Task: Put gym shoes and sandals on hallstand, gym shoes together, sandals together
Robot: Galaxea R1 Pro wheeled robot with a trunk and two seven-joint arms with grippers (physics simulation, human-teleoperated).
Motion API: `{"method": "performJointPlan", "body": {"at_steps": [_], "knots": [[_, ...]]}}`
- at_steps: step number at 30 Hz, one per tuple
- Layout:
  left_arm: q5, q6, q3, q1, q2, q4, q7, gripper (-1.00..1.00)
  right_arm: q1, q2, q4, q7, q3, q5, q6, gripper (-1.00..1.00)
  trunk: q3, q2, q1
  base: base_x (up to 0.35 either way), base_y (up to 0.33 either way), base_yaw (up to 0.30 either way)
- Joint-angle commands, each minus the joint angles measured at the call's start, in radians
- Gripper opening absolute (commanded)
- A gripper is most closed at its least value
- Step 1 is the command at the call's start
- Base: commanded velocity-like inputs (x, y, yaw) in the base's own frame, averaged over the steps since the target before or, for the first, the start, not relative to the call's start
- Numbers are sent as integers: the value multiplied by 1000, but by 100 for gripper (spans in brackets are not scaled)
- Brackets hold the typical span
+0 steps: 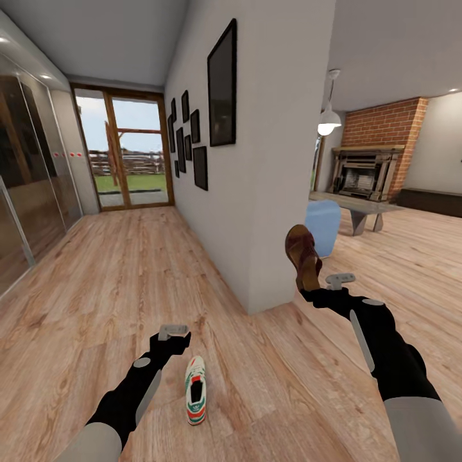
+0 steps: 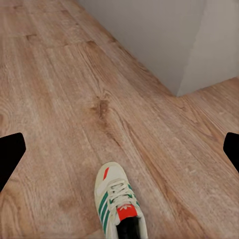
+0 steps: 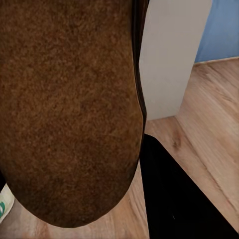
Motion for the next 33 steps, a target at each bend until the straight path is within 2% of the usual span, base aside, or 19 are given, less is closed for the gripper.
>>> {"method": "performJointPlan", "body": {"at_steps": [1, 8, 15, 22, 33], "knots": [[2, 6, 0, 0, 0, -2, -2, 100, -1, 0, -1, 4, -1, 2, 6, -100, -1, 0, 0, 0, 0, 11], [10, 6, 0, 0, 0, -1, -2, 100, -1, 0, -2, 4, -2, 2, 5, -100, -1, 0, 0, 0, 0, 2], [86, 6, 2, 0, 3, -1, -2, 100, -1, 0, -4, 4, 0, 3, 6, -100, -1, 0, 0, 61, -22, 0], [88, 4, 1, 0, 3, 11, -2, 100, -1, 0, -5, 4, -1, 3, 6, -100, -1, 0, 0, 268, -151, 0], [90, 3, 1, 0, 2, 41, 0, 100, -1, -1, -6, 4, -4, 2, 6, -100, -9, 0, 0, 100, -65, 89]]}}
